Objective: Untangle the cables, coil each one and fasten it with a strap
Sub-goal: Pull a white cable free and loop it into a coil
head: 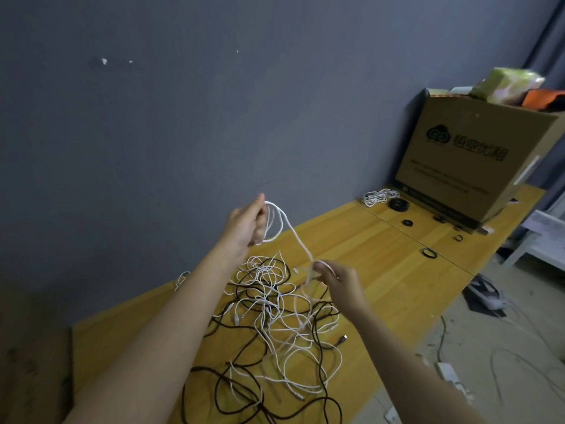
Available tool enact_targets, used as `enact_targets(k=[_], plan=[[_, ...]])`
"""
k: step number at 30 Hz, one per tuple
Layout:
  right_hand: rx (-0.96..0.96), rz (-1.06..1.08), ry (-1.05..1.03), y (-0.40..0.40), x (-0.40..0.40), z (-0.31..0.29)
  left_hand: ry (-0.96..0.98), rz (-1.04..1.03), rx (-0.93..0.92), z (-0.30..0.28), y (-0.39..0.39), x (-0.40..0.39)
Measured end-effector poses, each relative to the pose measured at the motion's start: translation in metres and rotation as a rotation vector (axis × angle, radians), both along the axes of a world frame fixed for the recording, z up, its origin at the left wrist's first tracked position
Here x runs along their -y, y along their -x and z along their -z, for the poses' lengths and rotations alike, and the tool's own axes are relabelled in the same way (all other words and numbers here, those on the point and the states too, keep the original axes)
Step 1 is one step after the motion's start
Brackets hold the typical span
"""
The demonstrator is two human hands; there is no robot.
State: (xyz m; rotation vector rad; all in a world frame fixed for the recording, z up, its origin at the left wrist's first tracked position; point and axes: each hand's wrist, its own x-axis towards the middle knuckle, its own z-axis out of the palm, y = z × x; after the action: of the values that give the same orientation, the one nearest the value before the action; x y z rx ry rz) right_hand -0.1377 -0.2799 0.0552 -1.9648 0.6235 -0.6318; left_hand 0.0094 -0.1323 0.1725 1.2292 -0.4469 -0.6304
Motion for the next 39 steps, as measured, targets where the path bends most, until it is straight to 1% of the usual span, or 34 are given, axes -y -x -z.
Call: enact_targets(k=[2, 4, 6, 10, 12, 14, 16, 17, 19, 20, 21, 22, 23, 25, 27, 29, 31, 34, 36, 39], plan=[[-0.085, 0.031, 0.041, 0.003, -0.001, 0.010, 0.040, -0.008, -0.052, 0.001, -0.003, 0.000], [-0.111, 0.021, 0.037, 0.004, -0.006, 0.016, 0.083, 0.013, -0.089, 0.000, -0.002, 0.001], [-0.105, -0.029, 0.046, 0.002, -0.013, 0.015, 0.110, 0.024, -0.102, -0.002, 0.003, 0.002], [-0.130, -0.140, -0.029, -0.003, -0.023, 0.009, 0.229, 0.050, -0.171, -0.006, 0.010, 0.005], [-0.209, -0.179, 0.100, -0.003, -0.024, 0.014, 0.251, 0.011, -0.143, -0.003, 0.009, 0.011], [-0.304, -0.212, 0.299, 0.000, -0.026, 0.018, 0.210, -0.037, -0.029, 0.008, 0.008, 0.019], [-0.328, -0.251, 0.457, 0.000, -0.030, 0.019, 0.099, -0.066, 0.177, 0.021, 0.007, 0.023], [-0.327, -0.266, 0.513, 0.000, -0.032, 0.018, 0.000, -0.076, 0.326, 0.025, 0.006, 0.024], [-0.314, -0.267, 0.540, 0.001, -0.033, 0.015, -0.303, -0.044, 0.689, 0.032, 0.004, 0.022], [-0.287, -0.245, 0.499, 0.002, -0.033, 0.013, -0.444, -0.026, 0.878, 0.036, 0.002, 0.021], [-0.231, -0.204, 0.409, 0.002, -0.031, 0.012, -0.563, -0.004, 1.051, 0.040, -0.001, 0.019], [-0.159, -0.154, 0.275, 0.002, -0.028, 0.012, -0.662, 0.023, 1.184, 0.044, -0.004, 0.016], [-0.085, -0.104, 0.132, 0.002, -0.024, 0.012, -0.768, 0.065, 1.267, 0.044, -0.004, 0.013], [0.040, 0.001, -0.083, 0.003, -0.016, 0.009, -0.963, 0.144, 1.350, 0.045, -0.006, 0.006], [0.105, 0.102, -0.247, 0.003, -0.009, 0.002, -1.056, 0.223, 1.393, 0.047, -0.006, 0.003], [0.094, 0.186, -0.360, 0.004, -0.002, -0.003, -1.080, 0.319, 1.396, 0.047, -0.005, 0.000], [-0.005, 0.238, -0.375, 0.005, 0.004, -0.003, -1.073, 0.431, 1.346, 0.048, -0.002, -0.002], [-0.157, 0.288, -0.310, 0.005, 0.013, -0.004, -1.052, 0.573, 1.224, 0.053, 0.004, -0.002], [-0.173, 0.290, -0.322, 0.004, 0.017, -0.007, -1.083, 0.565, 1.269, 0.057, 0.005, -0.002], [-0.098, 0.319, -0.503, 0.002, 0.021, -0.009, -1.101, 0.424, 1.373, 0.059, -0.003, -0.002]])
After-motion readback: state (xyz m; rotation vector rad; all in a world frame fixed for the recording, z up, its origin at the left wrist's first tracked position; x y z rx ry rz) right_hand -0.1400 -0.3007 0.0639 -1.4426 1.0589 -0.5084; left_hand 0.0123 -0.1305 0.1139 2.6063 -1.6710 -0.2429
